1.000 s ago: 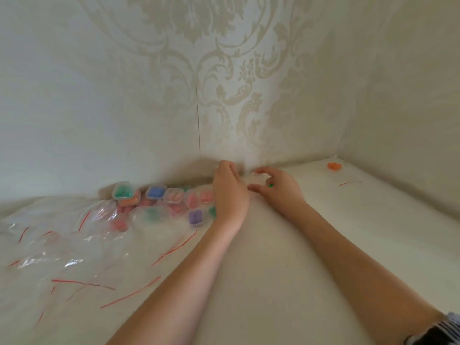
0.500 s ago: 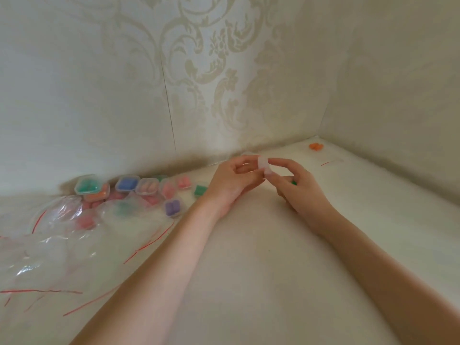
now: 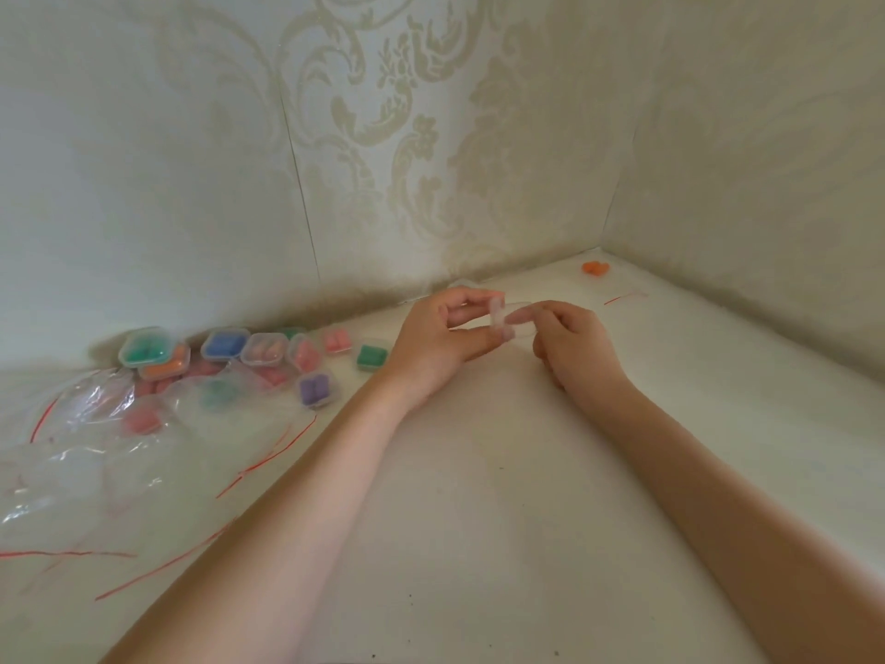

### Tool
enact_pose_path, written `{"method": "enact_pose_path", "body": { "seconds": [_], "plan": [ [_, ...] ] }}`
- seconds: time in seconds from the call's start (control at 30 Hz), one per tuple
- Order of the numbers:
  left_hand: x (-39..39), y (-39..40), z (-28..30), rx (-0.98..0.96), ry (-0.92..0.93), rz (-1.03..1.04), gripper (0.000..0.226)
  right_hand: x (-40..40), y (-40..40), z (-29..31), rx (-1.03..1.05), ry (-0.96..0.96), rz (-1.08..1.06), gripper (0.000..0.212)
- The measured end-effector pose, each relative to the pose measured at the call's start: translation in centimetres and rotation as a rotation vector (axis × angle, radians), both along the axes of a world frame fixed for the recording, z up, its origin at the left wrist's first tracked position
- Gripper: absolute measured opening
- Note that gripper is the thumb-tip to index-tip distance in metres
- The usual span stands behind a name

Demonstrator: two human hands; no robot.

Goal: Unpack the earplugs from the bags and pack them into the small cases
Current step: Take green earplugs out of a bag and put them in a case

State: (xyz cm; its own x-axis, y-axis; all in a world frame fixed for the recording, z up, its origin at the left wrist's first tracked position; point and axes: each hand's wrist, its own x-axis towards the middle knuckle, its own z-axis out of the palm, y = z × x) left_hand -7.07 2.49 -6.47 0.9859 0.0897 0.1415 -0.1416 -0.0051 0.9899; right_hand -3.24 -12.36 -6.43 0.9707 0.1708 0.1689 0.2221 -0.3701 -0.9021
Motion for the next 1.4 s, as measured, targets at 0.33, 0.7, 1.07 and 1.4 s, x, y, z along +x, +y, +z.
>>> {"method": "enact_pose_path", "body": {
  "seconds": [0.33, 0.7, 1.07, 1.4],
  "plan": [
    [-0.4, 0.1, 0.6, -0.428, 0.269, -0.235, 0.041, 1.0, -0.2, 0.1, 0.317, 0.183, -0.011, 0.034],
    [0.0, -0.2, 0.5, -0.303, 0.220, -0.126, 0.040, 0.0, -0.2, 0.6, 0.043, -0.156, 0.115, 0.008],
    [-0.2, 0.2, 0.9, -0.385, 0.285, -0.281, 0.040, -0.3, -0.1, 0.3, -0.007, -0.247, 0.139, 0.010],
    [-0.1, -0.1, 1.0, -0.371, 0.304, -0.281, 0.030, 0.2, -0.1, -0.3, -0.096, -0.374, 0.104, 0.018]
  ]
}}
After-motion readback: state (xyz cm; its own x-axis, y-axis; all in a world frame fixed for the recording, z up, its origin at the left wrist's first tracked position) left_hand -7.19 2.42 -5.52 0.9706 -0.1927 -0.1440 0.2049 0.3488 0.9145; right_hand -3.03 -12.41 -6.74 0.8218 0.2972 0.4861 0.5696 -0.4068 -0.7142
